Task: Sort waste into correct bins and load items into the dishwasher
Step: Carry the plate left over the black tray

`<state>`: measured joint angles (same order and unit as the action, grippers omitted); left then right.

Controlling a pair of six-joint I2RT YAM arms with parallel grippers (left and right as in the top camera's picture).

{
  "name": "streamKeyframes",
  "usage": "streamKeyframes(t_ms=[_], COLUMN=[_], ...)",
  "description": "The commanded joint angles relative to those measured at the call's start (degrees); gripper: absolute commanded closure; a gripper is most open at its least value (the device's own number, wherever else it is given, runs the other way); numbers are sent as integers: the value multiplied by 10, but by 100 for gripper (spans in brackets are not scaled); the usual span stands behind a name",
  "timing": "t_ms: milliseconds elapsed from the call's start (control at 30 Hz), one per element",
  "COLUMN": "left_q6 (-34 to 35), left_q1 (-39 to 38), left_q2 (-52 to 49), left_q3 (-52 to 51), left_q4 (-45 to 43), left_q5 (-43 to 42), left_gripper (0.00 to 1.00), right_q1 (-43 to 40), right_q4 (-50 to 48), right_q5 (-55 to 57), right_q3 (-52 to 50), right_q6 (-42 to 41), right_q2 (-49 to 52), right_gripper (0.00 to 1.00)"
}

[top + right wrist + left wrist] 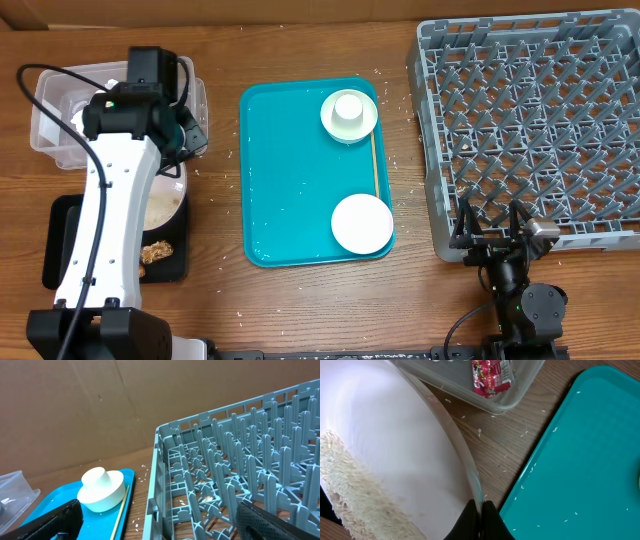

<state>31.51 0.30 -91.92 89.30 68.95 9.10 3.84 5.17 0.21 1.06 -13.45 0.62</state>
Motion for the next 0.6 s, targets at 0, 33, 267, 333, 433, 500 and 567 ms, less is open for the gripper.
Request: streamKeyframes(t_ms=[0, 33, 267, 333, 433, 500, 567], left_q6=[-13, -13, -13, -13, -14, -21, -45], left_q1=[16, 20, 39, 53, 73, 86, 108], left_q2=[5, 5, 5, 5, 5, 5, 5], left_q3=[-6, -13, -83, -98, -106, -107, -107], left_q4=[-6, -9, -68, -80, -82, -82, -88], left_q5=[-16, -17, -63, -82, -92, -97, -133], left_gripper=[96, 96, 96, 96, 96, 96, 96], right_q1=[3, 3, 3, 3, 3, 3, 3], right_q4=[-3, -3, -3, -3, -3, -3, -3], right_q5=[-3, -3, -3, -3, -3, -3, -3], right_q3=[-6, -6, -6, -6, -6, -6, -6], right_q6=[4, 4, 4, 4, 4, 4, 4], right_q2=[-5, -5, -5, -5, -5, -5, -5], right_gripper=[0, 0, 0, 0, 0, 0, 0])
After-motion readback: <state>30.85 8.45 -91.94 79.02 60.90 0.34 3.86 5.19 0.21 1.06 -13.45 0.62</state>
